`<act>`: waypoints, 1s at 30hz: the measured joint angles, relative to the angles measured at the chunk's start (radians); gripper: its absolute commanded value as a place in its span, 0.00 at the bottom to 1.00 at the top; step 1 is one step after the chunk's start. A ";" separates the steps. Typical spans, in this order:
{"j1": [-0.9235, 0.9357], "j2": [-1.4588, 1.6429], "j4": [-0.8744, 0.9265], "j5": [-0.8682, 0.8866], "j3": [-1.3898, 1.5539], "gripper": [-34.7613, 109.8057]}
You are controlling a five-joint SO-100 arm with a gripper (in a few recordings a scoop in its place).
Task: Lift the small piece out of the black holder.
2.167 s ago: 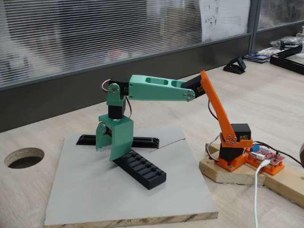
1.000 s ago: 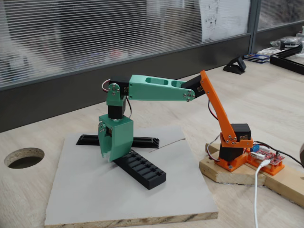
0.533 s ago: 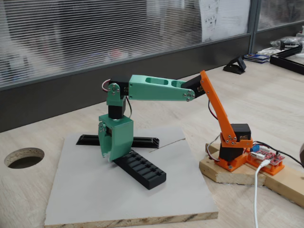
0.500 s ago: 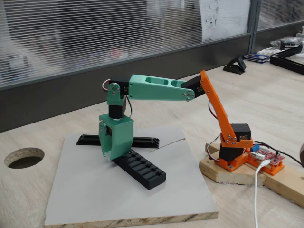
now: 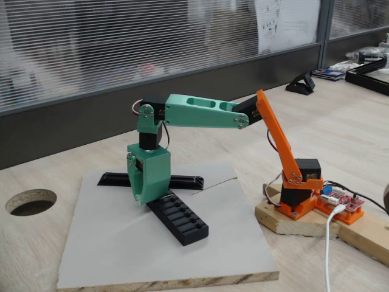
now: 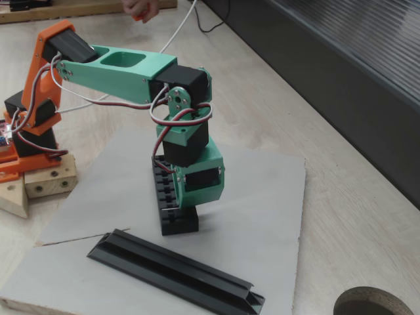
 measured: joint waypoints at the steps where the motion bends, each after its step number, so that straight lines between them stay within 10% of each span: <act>1: 0.000 0.000 0.000 0.000 0.000 0.26; 30: -0.002 0.114 0.009 0.000 0.000 0.26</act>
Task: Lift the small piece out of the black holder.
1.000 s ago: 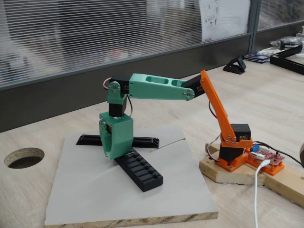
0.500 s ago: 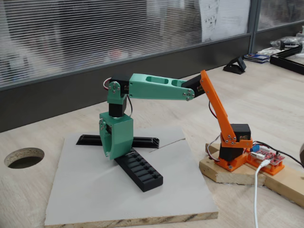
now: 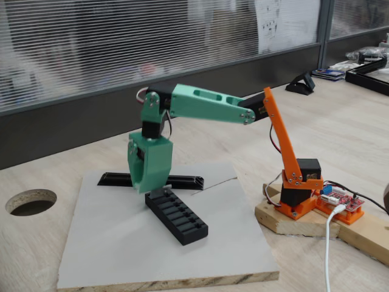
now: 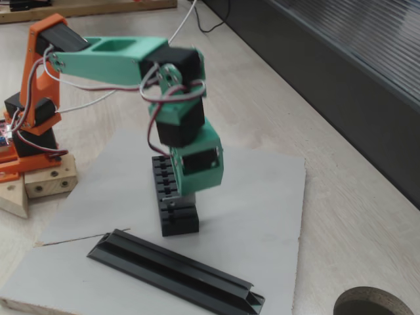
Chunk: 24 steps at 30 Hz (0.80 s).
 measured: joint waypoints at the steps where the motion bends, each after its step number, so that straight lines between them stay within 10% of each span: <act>1: 0.002 0.008 0.000 0.000 0.000 0.26; 24: 0.003 0.265 0.000 0.000 0.002 0.26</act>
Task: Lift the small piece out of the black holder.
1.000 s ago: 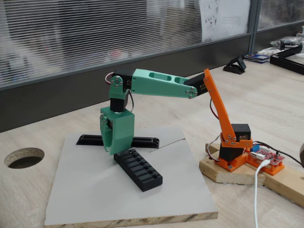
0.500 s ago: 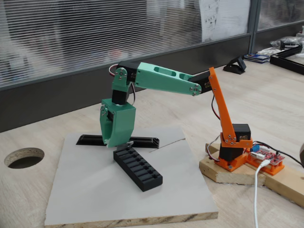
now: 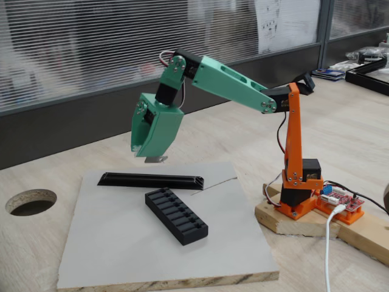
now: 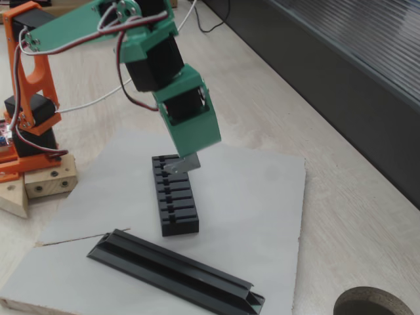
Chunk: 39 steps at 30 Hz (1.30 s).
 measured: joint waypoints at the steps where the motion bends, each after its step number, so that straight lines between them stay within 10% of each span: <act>1: 0.000 0.015 0.000 0.000 0.000 0.26; 39: -0.002 0.330 0.000 0.000 0.000 0.26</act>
